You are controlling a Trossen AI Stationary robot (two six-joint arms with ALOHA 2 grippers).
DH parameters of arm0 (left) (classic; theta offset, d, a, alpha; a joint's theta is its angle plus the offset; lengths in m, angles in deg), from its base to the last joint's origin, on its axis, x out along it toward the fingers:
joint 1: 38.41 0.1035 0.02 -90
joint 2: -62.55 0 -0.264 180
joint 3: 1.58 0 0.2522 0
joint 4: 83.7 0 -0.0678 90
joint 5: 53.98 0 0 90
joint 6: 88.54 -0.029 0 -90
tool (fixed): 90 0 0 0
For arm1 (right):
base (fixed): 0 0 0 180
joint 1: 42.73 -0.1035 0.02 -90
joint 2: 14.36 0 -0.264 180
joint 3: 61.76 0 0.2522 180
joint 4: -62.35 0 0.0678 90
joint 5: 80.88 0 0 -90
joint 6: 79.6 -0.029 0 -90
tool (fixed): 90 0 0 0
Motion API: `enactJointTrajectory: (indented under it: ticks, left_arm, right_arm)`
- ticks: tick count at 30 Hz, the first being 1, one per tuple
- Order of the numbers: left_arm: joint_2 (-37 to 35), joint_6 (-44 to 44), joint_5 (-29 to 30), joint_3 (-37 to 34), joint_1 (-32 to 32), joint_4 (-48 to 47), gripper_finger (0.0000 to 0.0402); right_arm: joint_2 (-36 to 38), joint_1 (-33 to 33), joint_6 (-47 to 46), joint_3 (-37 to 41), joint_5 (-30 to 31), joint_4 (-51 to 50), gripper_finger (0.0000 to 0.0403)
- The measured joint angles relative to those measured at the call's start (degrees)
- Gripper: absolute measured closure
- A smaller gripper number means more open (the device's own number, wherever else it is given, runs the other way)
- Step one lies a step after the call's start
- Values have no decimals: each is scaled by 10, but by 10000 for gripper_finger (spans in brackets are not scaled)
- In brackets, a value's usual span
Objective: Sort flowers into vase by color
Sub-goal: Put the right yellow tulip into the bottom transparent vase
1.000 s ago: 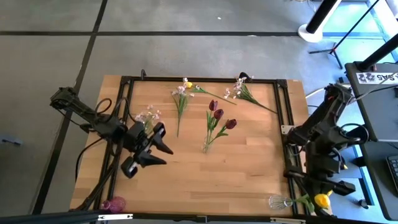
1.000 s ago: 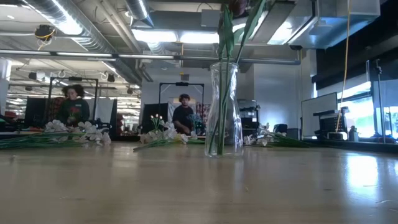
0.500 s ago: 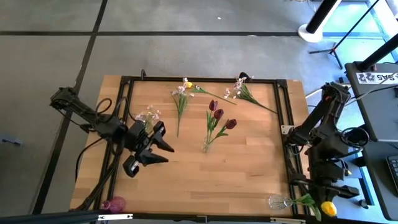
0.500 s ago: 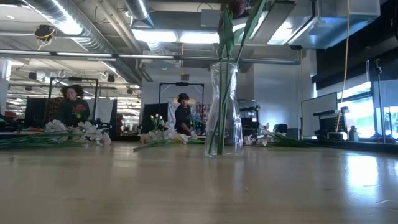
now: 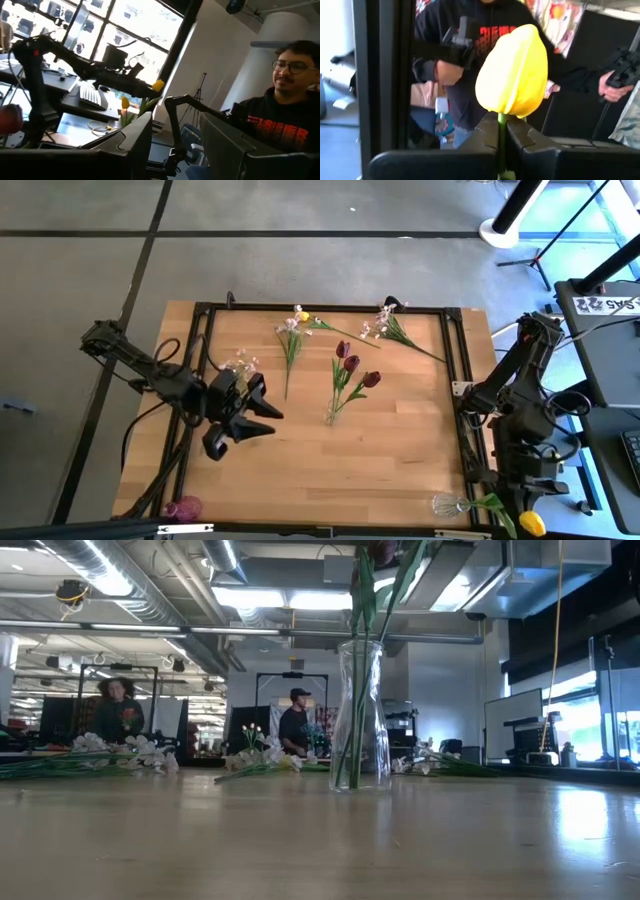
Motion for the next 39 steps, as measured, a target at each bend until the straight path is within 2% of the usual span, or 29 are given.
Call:
enactJointTrajectory:
  ticks: [3, 7, 12, 18, 24, 33, 39]
  left_arm:
    - [1, 2, 9, 0, 0, 0, 241]
    - [1, 2, 11, 0, 0, 0, 241]
    - [1, 5, 11, 0, 0, 0, 241]
    - [1, 13, 11, 0, 0, 0, 241]
    - [1, 13, 11, 0, 0, -7, 241]
    - [1, 13, 11, 0, 0, -14, 241]
    - [1, 12, 11, 0, 0, -15, 241]
  right_arm:
    - [0, 0, 11, 0, 4, -23, 396]
    - [0, 0, 12, 0, 47, -50, 370]
    - [0, 0, 16, 0, 79, -96, 316]
    - [0, 0, 10, 0, 80, -116, 247]
    - [24, 0, -35, 0, 84, -171, 198]
    - [70, 0, -111, 0, 116, -308, 183]
    - [94, 0, -146, -3, 144, -337, 183]
